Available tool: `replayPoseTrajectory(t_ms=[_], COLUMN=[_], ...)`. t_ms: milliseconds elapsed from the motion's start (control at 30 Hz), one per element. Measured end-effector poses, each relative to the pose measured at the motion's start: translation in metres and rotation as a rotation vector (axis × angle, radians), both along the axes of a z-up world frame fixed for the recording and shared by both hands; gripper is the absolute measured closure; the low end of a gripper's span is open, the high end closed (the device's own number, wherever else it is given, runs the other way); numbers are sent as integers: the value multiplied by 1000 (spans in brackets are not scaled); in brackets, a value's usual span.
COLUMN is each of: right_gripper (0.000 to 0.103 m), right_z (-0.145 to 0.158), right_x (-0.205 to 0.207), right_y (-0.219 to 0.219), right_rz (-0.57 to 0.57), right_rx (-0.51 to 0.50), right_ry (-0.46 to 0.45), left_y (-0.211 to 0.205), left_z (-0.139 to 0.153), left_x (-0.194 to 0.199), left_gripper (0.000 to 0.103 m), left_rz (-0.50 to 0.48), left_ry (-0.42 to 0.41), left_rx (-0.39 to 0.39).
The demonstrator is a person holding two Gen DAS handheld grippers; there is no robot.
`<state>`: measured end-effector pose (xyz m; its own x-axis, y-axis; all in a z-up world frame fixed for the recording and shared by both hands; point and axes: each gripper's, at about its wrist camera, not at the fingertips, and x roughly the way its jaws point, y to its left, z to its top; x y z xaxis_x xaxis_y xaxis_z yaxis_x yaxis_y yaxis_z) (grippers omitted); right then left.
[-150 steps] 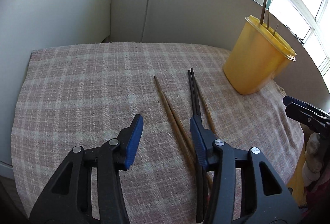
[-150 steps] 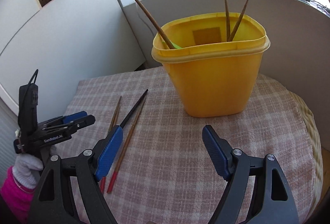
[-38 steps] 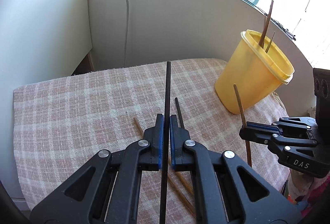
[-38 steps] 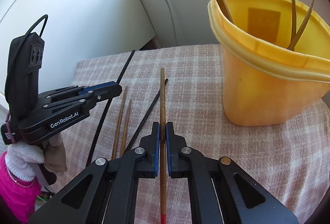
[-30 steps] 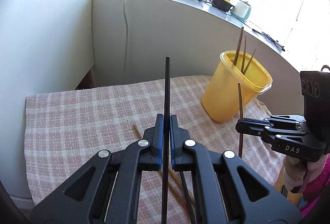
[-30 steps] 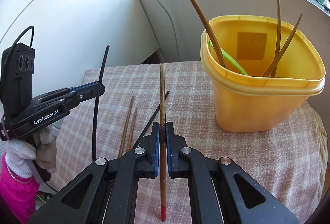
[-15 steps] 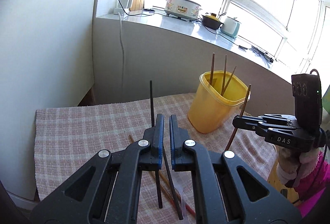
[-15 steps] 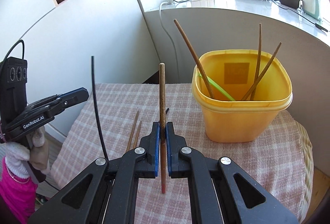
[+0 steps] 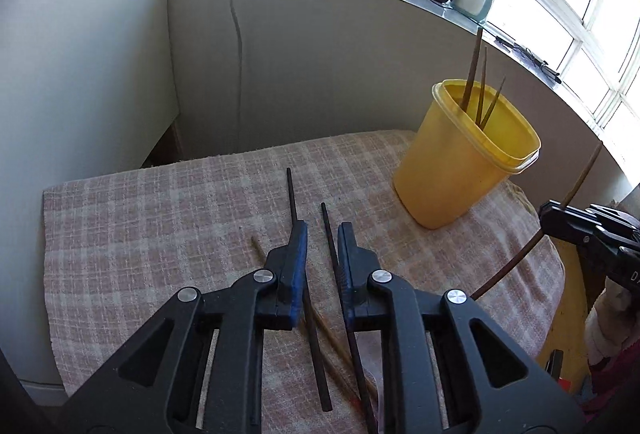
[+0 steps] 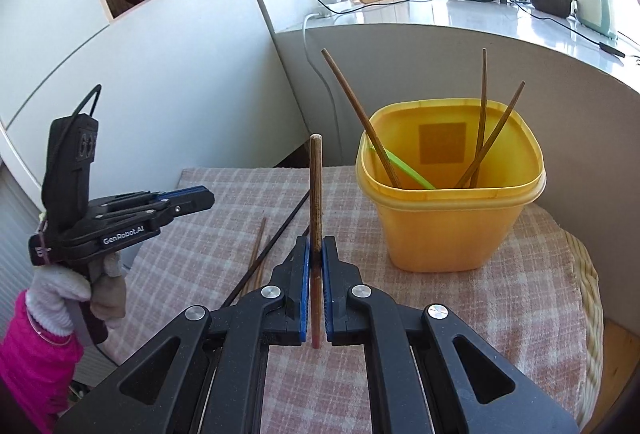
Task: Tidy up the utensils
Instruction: 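Lift both held chopsticks upright and carry them above the yellow container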
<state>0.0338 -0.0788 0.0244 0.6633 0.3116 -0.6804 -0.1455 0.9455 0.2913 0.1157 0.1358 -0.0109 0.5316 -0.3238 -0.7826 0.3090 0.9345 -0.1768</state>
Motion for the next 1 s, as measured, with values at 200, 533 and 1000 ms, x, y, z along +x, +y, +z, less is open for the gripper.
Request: replayPoseTrajectory(t_ms=[200, 533, 1000], right_gripper=[99, 99, 99], right_z=[5, 13, 22], right_x=[-5, -11, -10], right_y=[-3, -8, -24], right_rz=[-6, 3, -16], right_rx=[11, 19, 35], right_ry=[-11, -29, -57], left_y=[-22, -32, -2], left_z=[-53, -86, 3], left_x=[51, 88, 20], left_gripper=[89, 93, 100], left_rz=[5, 8, 23], left_ry=[152, 224, -32], left_rx=[98, 147, -13])
